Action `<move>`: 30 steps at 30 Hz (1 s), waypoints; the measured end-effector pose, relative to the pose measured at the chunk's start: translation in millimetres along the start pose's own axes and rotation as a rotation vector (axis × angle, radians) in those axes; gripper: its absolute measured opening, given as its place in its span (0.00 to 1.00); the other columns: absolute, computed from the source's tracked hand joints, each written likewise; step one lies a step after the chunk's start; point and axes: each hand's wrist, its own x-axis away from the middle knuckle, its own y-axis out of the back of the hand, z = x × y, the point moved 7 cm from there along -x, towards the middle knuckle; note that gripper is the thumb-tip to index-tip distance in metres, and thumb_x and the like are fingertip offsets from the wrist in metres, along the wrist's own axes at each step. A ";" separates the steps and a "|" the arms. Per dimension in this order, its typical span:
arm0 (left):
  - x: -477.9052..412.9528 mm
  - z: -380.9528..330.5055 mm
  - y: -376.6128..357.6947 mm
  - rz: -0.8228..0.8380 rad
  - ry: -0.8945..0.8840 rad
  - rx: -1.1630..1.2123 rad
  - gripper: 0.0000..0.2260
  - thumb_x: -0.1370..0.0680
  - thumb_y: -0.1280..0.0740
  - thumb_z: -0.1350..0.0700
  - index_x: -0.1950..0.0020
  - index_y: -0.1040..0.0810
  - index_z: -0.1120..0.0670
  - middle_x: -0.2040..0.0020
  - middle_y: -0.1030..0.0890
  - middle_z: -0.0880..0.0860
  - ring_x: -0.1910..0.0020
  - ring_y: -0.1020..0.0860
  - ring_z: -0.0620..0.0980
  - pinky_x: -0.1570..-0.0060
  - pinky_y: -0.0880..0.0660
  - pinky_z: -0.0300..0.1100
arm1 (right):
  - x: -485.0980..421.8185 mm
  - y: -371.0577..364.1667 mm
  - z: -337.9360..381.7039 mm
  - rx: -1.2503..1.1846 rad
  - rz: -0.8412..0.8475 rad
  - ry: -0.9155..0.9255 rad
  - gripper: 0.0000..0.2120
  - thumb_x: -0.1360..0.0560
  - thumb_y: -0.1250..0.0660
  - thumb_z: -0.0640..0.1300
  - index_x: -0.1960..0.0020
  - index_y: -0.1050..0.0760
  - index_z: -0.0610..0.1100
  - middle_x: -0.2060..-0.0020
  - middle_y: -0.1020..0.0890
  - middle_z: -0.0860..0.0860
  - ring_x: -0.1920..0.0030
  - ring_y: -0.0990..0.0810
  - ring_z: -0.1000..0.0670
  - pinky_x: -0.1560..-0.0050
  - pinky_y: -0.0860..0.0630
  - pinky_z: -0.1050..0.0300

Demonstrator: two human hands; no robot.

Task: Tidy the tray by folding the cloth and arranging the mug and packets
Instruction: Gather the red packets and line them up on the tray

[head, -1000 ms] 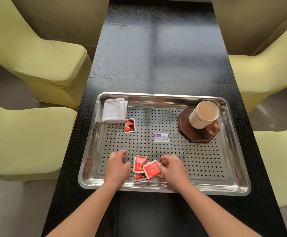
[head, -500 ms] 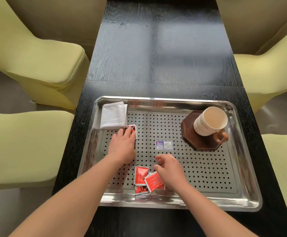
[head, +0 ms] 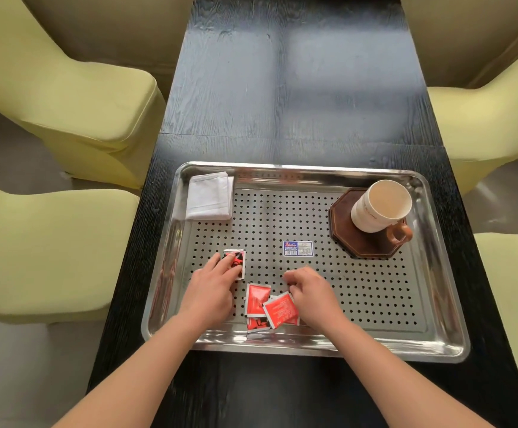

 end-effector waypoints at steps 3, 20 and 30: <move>18.0 6.6 -0.4 -0.008 -0.007 0.007 0.26 0.23 0.42 0.62 0.25 0.32 0.49 0.20 0.40 0.48 0.21 0.48 0.51 0.27 0.40 0.54 | 6.2 4.8 -2.1 0.001 0.015 0.005 0.15 0.18 0.40 0.40 0.35 0.21 0.46 0.41 0.19 0.51 0.41 0.22 0.51 0.42 0.27 0.57; 76.9 1.4 -3.2 -0.123 0.171 0.506 0.26 0.24 0.39 0.67 0.28 0.28 0.51 0.31 0.27 0.46 0.35 0.30 0.41 0.32 0.31 0.42 | 33.2 7.0 -9.9 -0.136 0.036 -0.054 0.19 0.19 0.38 0.40 0.29 0.27 0.45 0.34 0.20 0.49 0.33 0.23 0.50 0.33 0.26 0.52; 82.5 -11.2 -5.7 -0.117 0.180 0.593 0.22 0.24 0.35 0.65 0.33 0.24 0.48 0.47 0.23 0.38 0.44 0.24 0.40 0.42 0.25 0.40 | 45.3 2.6 -21.9 -0.081 0.001 -0.115 0.16 0.19 0.38 0.41 0.32 0.24 0.47 0.37 0.19 0.51 0.38 0.22 0.51 0.37 0.24 0.51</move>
